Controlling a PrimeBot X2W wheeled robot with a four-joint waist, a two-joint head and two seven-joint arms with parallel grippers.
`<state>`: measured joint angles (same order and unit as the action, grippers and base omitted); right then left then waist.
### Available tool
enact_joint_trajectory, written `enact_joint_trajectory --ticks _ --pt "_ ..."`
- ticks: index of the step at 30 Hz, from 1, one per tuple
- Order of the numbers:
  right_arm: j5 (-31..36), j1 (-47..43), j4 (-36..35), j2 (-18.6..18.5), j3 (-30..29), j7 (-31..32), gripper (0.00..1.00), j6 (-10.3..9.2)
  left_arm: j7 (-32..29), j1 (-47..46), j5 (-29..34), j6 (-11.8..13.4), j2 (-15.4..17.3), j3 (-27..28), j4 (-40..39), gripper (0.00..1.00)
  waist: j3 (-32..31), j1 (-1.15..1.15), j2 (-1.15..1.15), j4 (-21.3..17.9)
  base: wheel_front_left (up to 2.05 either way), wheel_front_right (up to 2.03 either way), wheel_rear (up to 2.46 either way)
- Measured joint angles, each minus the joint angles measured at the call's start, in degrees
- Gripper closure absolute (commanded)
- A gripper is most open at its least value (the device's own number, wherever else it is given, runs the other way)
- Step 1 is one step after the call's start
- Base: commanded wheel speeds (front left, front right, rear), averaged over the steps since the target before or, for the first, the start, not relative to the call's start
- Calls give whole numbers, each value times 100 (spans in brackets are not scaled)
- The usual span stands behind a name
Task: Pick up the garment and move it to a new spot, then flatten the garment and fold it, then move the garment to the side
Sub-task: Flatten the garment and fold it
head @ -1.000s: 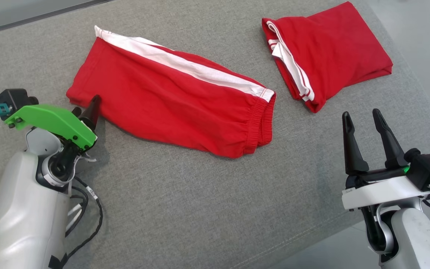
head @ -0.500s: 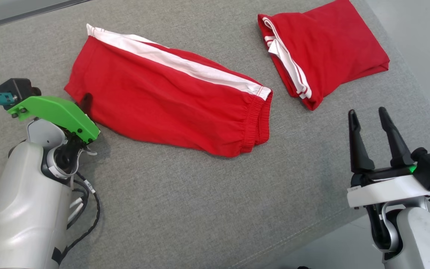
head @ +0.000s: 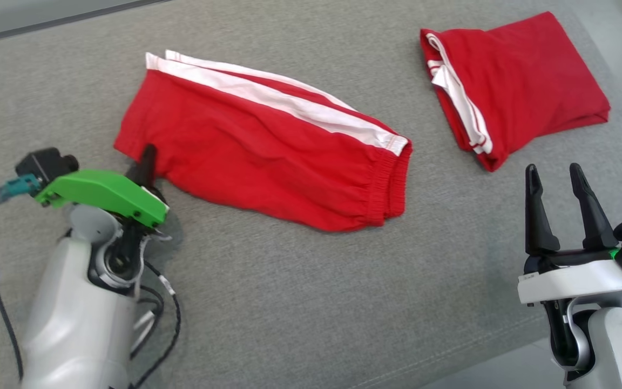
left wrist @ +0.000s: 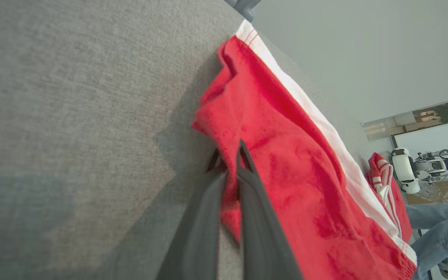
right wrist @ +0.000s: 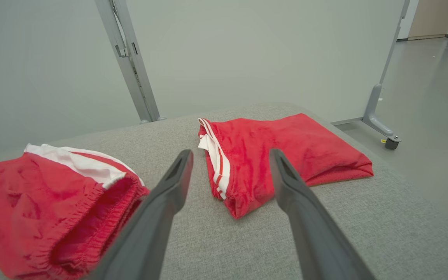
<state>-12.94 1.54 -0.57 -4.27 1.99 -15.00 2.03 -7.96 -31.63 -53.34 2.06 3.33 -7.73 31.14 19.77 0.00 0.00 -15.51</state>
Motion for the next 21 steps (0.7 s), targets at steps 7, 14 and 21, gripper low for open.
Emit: enact_joint_trajectory --ticks 7,14,21 --pt "126 -5 2 -77 -110 0 0 99 464 566 -158 -156 -194 -131 -392 100 -110 0 0 464 0 0 0" --pt "242 -283 99 -144 -178 0 0 176 902 1193 -243 -145 -186 -168 -738 100 -275 0 0 953 0 0 0" --pt "289 -448 124 -248 -181 0 0 259 1089 1910 -133 8 -181 -579 -1159 100 -443 0 0 1442 0 0 0"
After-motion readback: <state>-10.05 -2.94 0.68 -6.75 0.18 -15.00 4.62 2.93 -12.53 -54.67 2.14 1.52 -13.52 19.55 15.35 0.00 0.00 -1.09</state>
